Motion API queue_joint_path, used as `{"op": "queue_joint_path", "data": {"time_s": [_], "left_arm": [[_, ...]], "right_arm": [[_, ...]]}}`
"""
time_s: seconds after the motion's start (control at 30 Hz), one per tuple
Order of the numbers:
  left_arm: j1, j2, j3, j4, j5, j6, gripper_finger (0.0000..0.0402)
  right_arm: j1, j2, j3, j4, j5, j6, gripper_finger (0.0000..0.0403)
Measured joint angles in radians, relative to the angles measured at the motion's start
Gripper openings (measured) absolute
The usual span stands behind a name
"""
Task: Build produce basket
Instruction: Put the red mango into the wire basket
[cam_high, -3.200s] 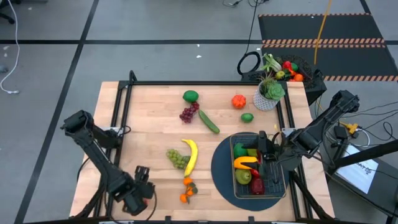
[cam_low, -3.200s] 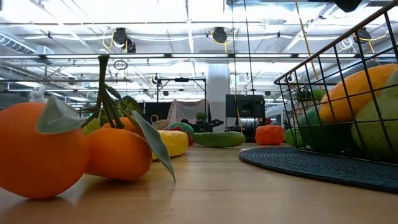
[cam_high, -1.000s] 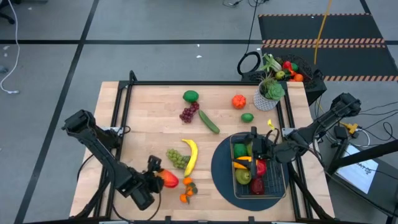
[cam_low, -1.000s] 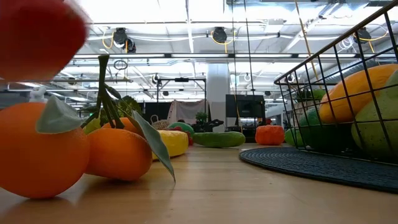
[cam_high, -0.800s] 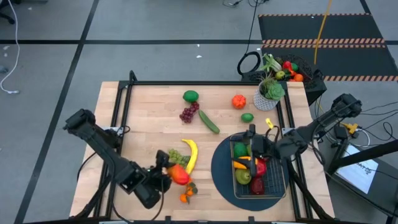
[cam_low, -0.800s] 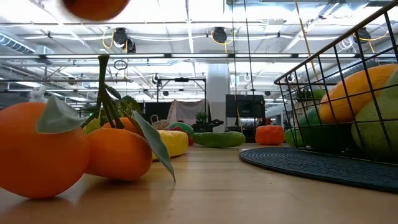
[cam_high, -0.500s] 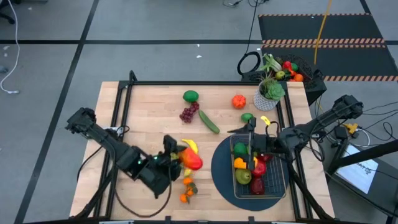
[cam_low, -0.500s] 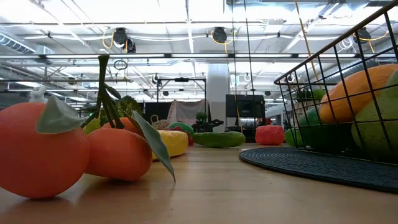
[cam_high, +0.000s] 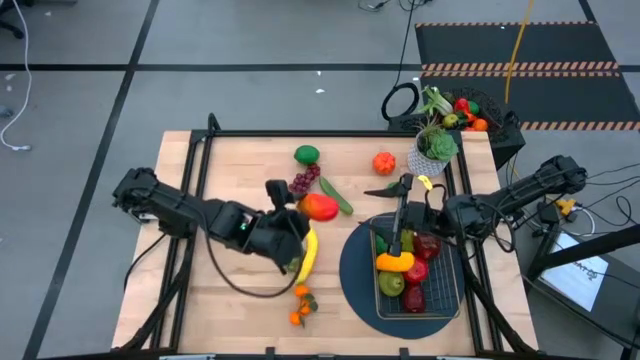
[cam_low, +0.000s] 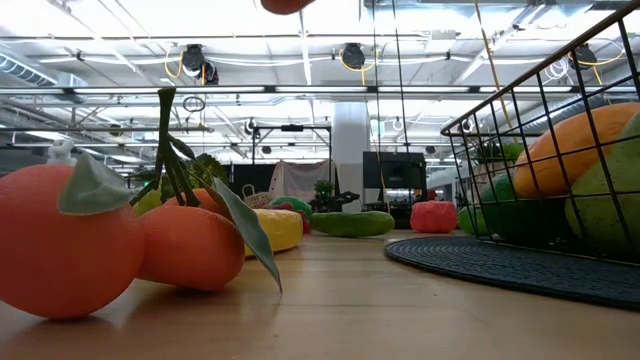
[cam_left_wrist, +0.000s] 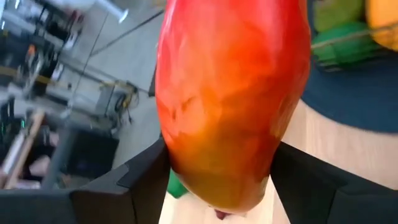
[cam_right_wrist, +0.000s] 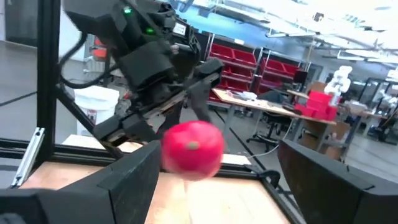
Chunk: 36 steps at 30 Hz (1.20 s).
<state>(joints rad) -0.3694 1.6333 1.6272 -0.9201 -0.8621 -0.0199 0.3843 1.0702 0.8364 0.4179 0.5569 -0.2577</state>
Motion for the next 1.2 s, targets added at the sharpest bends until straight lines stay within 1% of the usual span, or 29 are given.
{"op": "queue_joint_path", "data": {"time_s": [0.1,0.2,0.3,0.4,0.57,0.77,0.9,1.1,1.2], "left_arm": [[0.023,0.0,0.0,0.0,0.001,-0.064,0.0253],[0.037,0.0,0.0,0.005,0.023,-0.135,0.0253],[0.047,0.0,0.0,0.013,0.06,-0.198,0.0253],[0.054,0.0,0.0,0.053,0.077,-0.224,0.0253],[0.054,0.0,0.0,0.11,0.078,-0.112,0.0253],[0.055,0.0,0.0,0.116,0.078,0.011,0.0253],[0.052,0.0,-0.001,0.121,0.079,0.054,0.0253],[0.046,0.0,-0.02,0.175,0.081,0.127,0.0253],[0.046,0.0,-0.028,0.239,0.14,0.133,0.0253]], "right_arm": [[0.0,0.0,0.0,0.004,0.047,0.033,0.0314],[0.0,0.0,0.0,0.003,0.099,0.1,0.0314],[0.0,0.0,0.0,0.004,0.102,0.17,0.0314],[0.0,0.0,0.0,0.003,0.097,0.183,0.0314],[0.0,0.0,0.0,0.001,0.066,0.098,0.0314],[0.001,0.0,0.0,-0.017,0.038,0.056,0.0314],[0.001,0.0,0.0,-0.057,0.012,0.061,0.0314],[0.003,0.0,0.0,-0.134,0.007,0.026,0.0314],[0.003,0.0,0.0,-0.142,0.007,0.035,0.0314]]}}
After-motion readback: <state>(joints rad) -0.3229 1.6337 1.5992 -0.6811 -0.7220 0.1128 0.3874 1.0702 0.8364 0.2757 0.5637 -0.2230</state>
